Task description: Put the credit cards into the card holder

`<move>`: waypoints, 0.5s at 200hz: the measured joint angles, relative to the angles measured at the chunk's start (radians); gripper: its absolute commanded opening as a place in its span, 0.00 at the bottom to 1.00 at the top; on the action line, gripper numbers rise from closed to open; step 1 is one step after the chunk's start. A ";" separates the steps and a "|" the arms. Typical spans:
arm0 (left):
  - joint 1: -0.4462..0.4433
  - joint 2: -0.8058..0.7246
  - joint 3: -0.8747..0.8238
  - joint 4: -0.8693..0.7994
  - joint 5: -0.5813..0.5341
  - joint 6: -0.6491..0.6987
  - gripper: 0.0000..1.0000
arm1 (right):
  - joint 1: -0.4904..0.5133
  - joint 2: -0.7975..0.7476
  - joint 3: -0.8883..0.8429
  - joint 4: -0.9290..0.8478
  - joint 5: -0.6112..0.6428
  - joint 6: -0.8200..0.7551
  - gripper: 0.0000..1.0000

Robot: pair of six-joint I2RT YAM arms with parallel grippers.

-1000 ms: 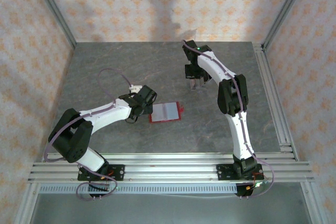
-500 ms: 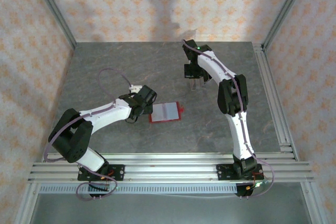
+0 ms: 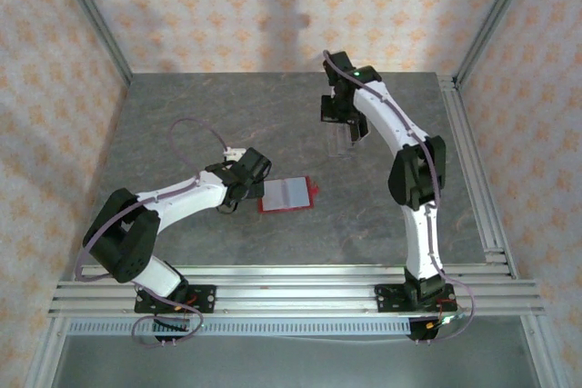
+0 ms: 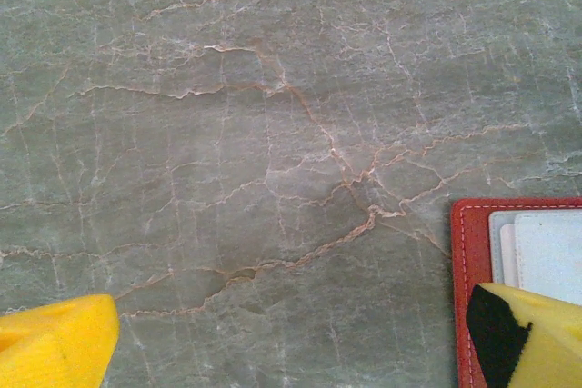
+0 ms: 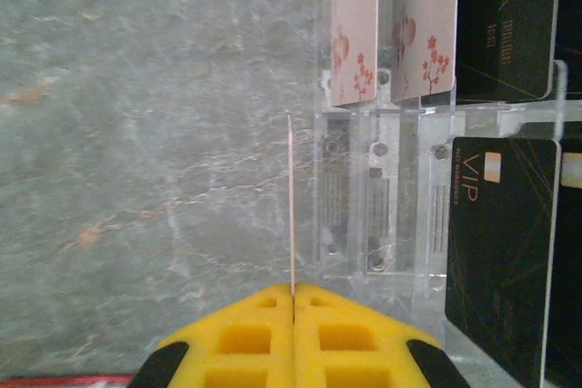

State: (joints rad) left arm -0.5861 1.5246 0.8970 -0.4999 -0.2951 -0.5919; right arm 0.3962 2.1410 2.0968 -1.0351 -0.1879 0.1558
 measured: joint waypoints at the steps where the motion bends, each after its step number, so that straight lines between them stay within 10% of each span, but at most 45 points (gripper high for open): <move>1: 0.000 0.000 0.000 -0.001 0.000 0.000 1.00 | 0.000 -0.005 -0.005 0.001 -0.003 0.000 0.00; 100: 0.005 -0.047 0.004 0.011 0.145 0.071 1.00 | 0.045 -0.558 -0.869 0.543 -0.316 0.266 0.00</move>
State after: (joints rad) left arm -0.5808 1.4776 0.9012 -0.4889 -0.1497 -0.5213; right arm 0.4412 1.5826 1.2278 -0.4923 -0.5041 0.4221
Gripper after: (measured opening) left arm 0.998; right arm 0.040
